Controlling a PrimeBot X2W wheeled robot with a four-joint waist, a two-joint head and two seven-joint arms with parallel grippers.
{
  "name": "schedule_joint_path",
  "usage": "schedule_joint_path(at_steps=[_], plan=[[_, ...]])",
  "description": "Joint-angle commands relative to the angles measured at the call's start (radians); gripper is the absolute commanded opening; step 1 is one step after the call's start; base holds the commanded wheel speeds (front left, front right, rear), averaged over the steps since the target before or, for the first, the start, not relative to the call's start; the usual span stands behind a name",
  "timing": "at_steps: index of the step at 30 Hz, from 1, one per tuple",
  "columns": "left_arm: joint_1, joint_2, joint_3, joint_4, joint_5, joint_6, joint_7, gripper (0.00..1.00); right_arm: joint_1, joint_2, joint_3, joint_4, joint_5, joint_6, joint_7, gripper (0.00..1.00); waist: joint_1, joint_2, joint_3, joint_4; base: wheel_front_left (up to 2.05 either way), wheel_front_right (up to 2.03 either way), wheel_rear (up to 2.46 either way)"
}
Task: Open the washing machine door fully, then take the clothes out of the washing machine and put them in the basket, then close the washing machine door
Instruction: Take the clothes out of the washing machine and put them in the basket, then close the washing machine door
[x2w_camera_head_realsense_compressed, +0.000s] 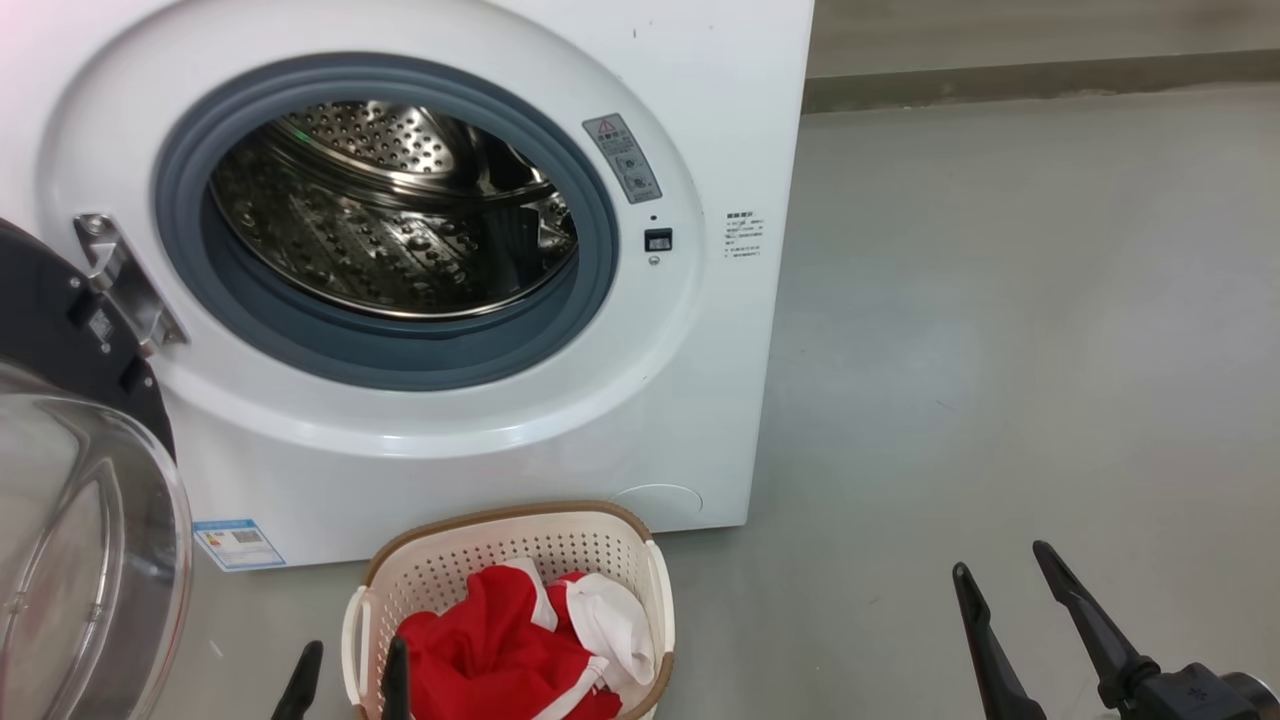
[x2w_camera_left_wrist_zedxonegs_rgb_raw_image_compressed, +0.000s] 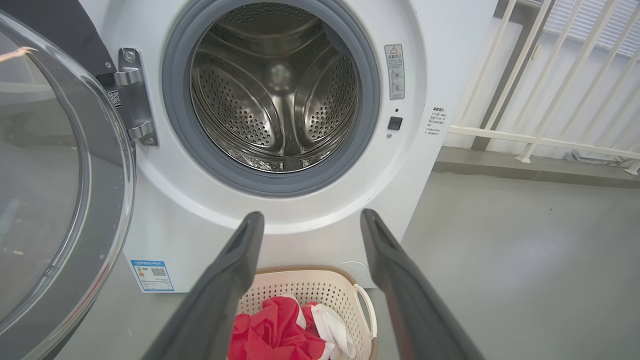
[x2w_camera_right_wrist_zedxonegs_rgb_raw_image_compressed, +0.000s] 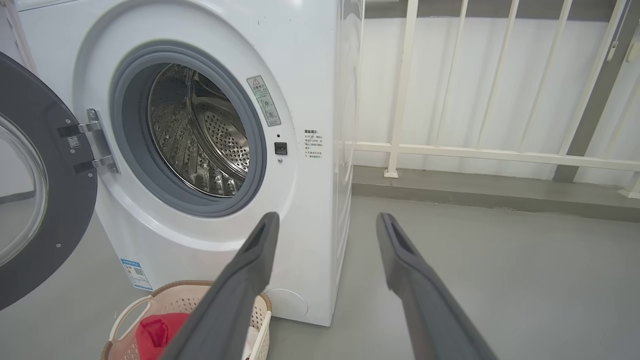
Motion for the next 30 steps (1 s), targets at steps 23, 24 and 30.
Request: schedule_joint_path(at_steps=[23, 24, 30], plan=[[-0.010, 0.026, 0.024, -0.054, 0.030, 0.038, 0.003, 1.00, -0.020, -0.014, 0.014, -0.038, 0.016, 0.005, 0.007, 1.00, 0.0000, 0.0000, 0.001, -0.003, -0.25, 0.18, 0.08], [-0.010, 0.026, 0.023, -0.054, 0.030, 0.039, 0.003, 1.00, -0.020, -0.014, 0.013, -0.039, 0.016, 0.005, 0.008, 1.00, 0.0000, 0.0000, 0.001, -0.004, -1.29, 1.00, 0.29], [-0.016, 0.030, 0.017, -0.056, 0.036, 0.045, 0.012, 1.00, -0.020, -0.014, 0.011, -0.044, 0.016, 0.005, 0.012, 1.00, 0.0000, 0.0000, 0.007, -0.002, -1.76, 1.49, 0.27]])
